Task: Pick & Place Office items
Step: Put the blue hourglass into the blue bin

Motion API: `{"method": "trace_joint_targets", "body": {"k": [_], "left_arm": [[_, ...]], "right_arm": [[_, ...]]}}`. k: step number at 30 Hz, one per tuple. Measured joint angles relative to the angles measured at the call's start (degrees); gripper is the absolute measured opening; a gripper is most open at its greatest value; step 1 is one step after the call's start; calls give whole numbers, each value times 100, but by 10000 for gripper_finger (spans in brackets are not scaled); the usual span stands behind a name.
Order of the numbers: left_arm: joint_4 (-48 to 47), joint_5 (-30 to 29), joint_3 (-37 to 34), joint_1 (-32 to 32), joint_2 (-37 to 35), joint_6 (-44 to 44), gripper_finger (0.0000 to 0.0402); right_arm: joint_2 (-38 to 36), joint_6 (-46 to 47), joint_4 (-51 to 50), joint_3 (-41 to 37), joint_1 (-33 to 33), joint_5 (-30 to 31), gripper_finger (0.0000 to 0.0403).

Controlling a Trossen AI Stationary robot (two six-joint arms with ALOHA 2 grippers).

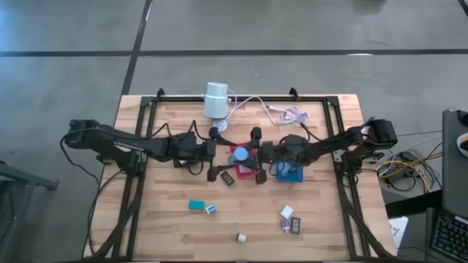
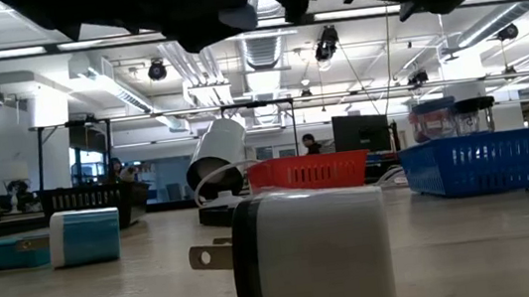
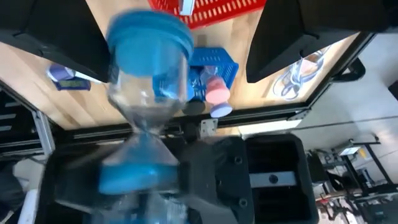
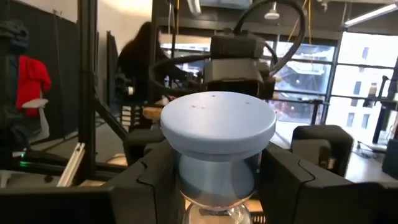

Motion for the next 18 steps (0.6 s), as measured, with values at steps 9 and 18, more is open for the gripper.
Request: {"method": "trace_joint_targets", "body": {"k": [9,18], "left_arm": [[18,-79,-23,2,57,44,364],[-4,-58,-33,-4,97,82,228]], "right_arm": [[376,19,-49,295,-2,-22,161],[389,-47,-180,424,-11,-17,162]]}}
